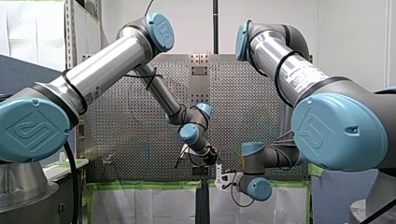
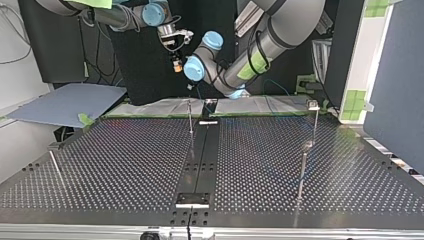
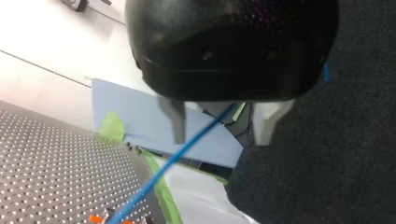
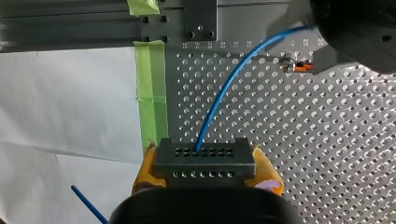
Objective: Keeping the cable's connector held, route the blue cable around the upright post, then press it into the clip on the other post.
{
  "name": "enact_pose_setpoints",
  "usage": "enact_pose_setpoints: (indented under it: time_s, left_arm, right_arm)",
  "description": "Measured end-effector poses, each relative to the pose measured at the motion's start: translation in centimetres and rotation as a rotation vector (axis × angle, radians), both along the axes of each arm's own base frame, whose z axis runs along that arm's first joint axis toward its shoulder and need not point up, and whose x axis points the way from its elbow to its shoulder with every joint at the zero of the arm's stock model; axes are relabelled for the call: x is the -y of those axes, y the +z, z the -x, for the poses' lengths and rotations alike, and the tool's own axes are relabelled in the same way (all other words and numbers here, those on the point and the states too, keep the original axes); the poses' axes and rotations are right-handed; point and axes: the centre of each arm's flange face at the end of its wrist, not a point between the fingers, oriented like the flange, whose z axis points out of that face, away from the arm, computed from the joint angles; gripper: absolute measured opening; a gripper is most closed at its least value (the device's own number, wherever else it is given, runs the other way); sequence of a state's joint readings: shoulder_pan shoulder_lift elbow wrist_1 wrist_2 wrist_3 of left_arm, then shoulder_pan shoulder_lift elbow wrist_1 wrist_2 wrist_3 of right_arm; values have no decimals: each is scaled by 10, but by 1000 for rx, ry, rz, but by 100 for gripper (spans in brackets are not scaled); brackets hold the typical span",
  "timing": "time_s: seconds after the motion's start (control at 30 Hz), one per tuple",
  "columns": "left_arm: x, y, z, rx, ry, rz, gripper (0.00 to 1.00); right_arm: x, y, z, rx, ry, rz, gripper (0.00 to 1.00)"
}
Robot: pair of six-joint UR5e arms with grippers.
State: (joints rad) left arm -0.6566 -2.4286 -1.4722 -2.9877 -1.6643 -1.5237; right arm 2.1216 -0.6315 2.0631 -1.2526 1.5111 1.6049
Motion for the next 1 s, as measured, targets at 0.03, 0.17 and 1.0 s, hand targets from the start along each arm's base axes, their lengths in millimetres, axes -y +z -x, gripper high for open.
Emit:
enact_pose_setpoints:
  time_s: [0.03, 0.17, 1.0]
  left_arm:
    - [0, 0, 0, 3, 7, -1, 12]
    - [-2, 0, -1, 10, 25, -8, 0]
    - [-16, 6, -26, 219, 128, -166, 0]
  right_arm:
    - [0, 0, 0, 0, 0, 0, 0]
    - [-1, 0, 0, 0, 1, -1, 0]
    - [29, 39, 0, 42, -40, 40, 0]
